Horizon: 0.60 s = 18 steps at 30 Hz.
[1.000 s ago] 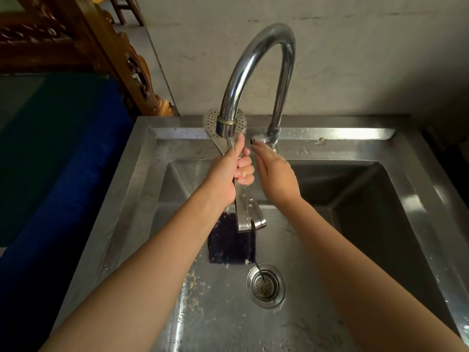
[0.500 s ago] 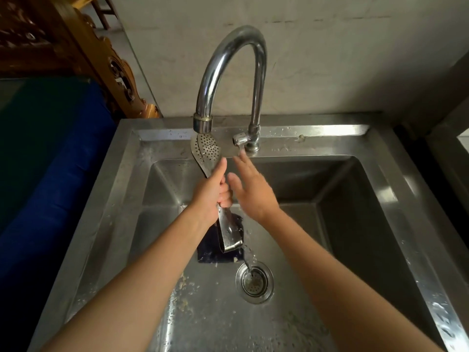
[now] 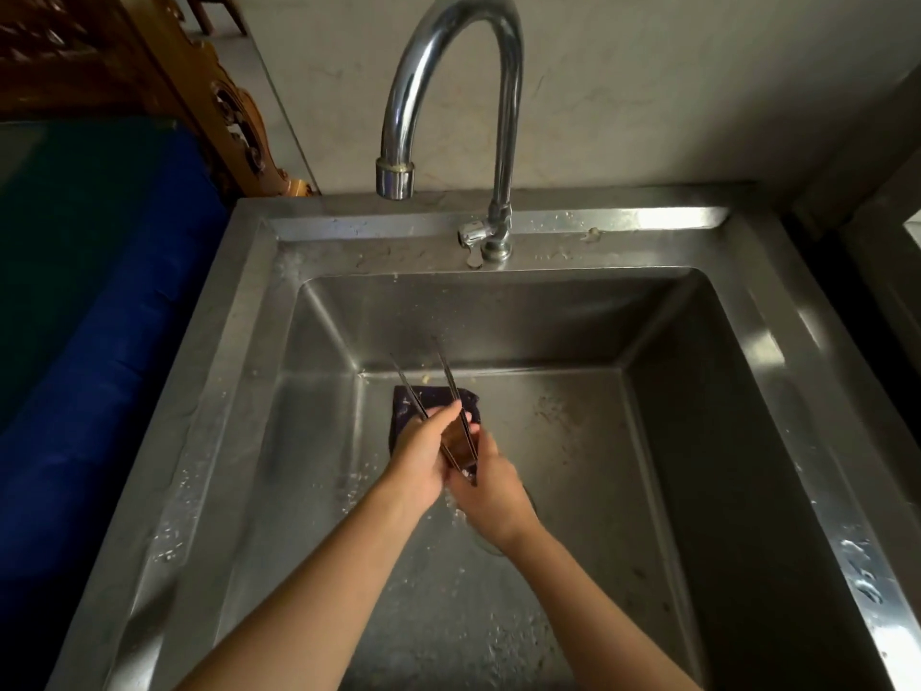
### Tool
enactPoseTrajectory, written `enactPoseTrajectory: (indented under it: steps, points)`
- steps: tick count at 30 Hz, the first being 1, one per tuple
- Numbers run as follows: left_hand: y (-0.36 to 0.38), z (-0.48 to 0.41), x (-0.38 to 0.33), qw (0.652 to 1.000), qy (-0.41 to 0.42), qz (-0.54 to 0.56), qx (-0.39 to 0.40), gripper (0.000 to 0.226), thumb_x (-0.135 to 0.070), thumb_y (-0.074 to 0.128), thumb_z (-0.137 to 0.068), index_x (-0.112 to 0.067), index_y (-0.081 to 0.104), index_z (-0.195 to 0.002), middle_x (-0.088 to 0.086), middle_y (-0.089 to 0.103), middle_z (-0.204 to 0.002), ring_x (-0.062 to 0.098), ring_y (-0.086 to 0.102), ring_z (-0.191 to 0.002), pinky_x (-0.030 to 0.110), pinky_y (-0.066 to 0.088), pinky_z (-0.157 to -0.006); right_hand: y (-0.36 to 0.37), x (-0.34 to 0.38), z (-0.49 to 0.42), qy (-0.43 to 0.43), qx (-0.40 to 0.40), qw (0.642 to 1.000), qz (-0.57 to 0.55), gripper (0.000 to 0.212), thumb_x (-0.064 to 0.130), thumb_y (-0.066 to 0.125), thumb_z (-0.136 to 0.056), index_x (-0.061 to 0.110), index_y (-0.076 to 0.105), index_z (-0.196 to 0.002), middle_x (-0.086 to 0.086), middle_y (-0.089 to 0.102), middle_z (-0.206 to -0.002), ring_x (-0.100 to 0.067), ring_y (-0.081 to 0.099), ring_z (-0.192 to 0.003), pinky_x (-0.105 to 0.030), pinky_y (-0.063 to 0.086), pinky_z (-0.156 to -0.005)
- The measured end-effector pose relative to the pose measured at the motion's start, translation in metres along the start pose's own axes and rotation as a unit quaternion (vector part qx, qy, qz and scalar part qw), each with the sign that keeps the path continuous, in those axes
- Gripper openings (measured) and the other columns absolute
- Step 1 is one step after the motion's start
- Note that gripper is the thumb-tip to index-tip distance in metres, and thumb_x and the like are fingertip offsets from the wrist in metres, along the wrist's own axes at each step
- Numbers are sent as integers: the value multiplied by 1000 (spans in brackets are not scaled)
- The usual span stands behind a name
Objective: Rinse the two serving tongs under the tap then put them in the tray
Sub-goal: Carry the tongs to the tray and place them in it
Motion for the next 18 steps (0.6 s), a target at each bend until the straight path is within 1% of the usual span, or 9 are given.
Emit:
enactPoseTrajectory:
  steps: [2,4,5,7,9,13,14,16,18]
  points:
    - [-8,-1,9,1000,-10,11,4,9,-7,53,-91,-3,56,-99,13,59,-84,22,60,-75,33,55,-66,5,-8,2,23,15,1000,6,45,20,49,-91,12,36,-132,-10,66,-97,-24,65,-77,-28,49,-63]
    - [-19,-2,16,1000,-22,11,-4,16,-6,53,-91,-7,53,-106,15,60,-87,25,61,-80,36,51,-71,12,-13,3,47,41,998,-29,37,21,46,-93,12,40,-128,-10,66,-92,-18,66,-64,-26,53,-54]
    - [-23,-1,17,1000,-25,1,-2,13,-7,53,-91,-8,54,-104,15,61,-87,26,60,-80,37,48,-72,14,-14,4,59,56,995,-61,33,22,44,-94,11,43,-125,-10,65,-90,-16,65,-59,-26,55,-52]
    - [-29,-1,18,999,-28,-27,2,5,-11,53,-91,-8,57,-93,13,62,-81,26,59,-73,35,47,-67,16,-12,3,71,75,988,-112,28,26,43,-96,8,49,-116,-12,65,-90,-19,66,-58,-36,60,-58]
    - [-35,-1,18,999,-30,-44,-9,10,-14,54,-92,-9,57,-84,10,60,-75,24,57,-66,34,46,-62,16,-9,4,80,90,983,-141,24,29,43,-96,8,53,-102,-14,66,-88,-24,68,-61,-45,60,-65]
    - [-41,-3,13,996,-16,-72,-49,13,-13,55,-92,-10,59,-79,5,63,-65,19,59,-61,29,49,-58,12,-7,5,93,85,986,-108,23,24,41,-97,13,53,-80,-20,69,-90,-34,70,-72,-52,58,-74]
    - [-43,-3,10,995,-7,-84,-62,10,-14,55,-92,-10,60,-84,6,65,-69,19,61,-65,29,50,-60,9,-6,5,92,74,988,-97,22,23,41,-96,12,54,-83,-21,69,-94,-35,69,-76,-50,58,-74]
    - [-52,-2,3,989,10,-120,-88,11,-17,56,-92,-11,62,-99,9,68,-85,22,64,-75,30,52,-60,1,-5,2,101,58,988,-105,16,20,40,-96,10,52,-98,-16,67,-96,-29,68,-70,-41,59,-67]
    - [-60,3,-7,979,25,-174,-107,20,-18,58,-91,-12,60,-109,10,65,-89,21,61,-72,25,51,-46,-8,-6,-1,125,47,985,-105,18,17,38,-95,7,50,-105,-11,63,-88,-24,66,-67,-37,58,-64]
Point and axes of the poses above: each hand's wrist, its own z-axis away from the middle knuckle, its own y-axis out of the palm, x = y × z, the point moved 9 cm from there along -z, towards the middle knuckle
